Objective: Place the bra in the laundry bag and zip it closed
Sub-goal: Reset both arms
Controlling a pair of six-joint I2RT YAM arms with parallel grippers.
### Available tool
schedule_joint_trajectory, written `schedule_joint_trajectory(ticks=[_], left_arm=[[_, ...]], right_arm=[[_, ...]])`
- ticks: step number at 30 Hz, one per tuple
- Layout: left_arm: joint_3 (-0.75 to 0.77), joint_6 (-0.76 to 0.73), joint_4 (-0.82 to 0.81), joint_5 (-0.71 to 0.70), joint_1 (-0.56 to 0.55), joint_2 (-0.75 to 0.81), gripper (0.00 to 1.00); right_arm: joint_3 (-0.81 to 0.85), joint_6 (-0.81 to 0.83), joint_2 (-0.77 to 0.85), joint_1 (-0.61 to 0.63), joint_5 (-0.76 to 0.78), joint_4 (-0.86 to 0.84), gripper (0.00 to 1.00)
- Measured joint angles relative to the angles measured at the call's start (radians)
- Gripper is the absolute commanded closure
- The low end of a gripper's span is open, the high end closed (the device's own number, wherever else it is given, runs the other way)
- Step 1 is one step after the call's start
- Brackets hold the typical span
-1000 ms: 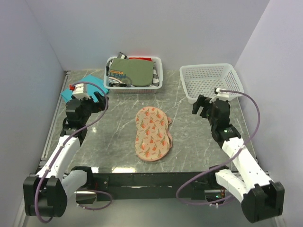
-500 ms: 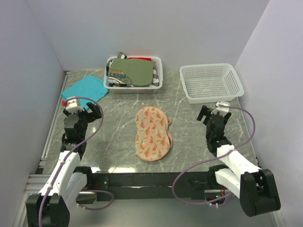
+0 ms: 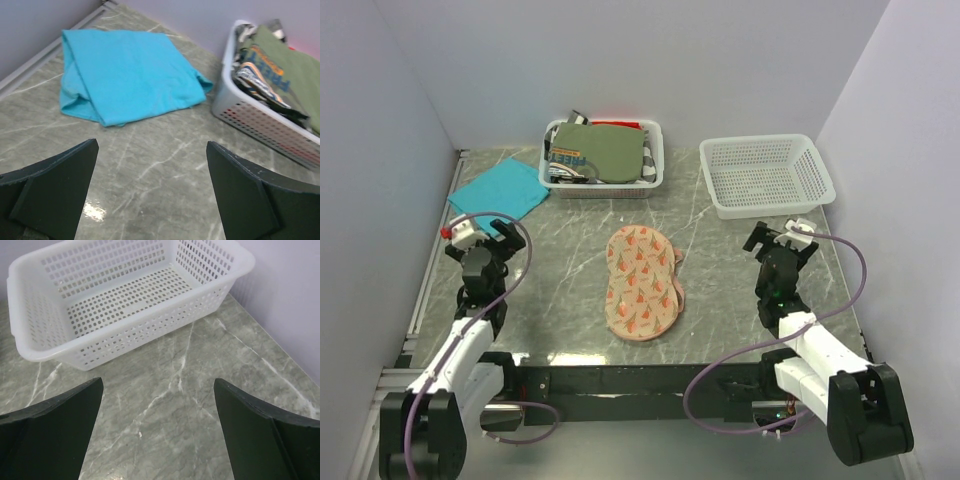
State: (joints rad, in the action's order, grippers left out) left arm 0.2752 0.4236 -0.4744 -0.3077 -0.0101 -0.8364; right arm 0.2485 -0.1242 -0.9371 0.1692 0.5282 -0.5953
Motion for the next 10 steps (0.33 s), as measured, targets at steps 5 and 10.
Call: schedule_joint_trajectory(ticks=[5,10], left_arm=[[0.048,0.001,-0.006,-0.051,0.0,-0.124,0.04],[0.092,-0.011,-0.016,-0.046,0.0,-0.225,0.04]], right_arm=[[0.0,-0.002,-0.005,-0.001,0.025,-0.001,0.0],[0.014,-0.005,-0.068,-0.007,0.031,0.005,0.0]])
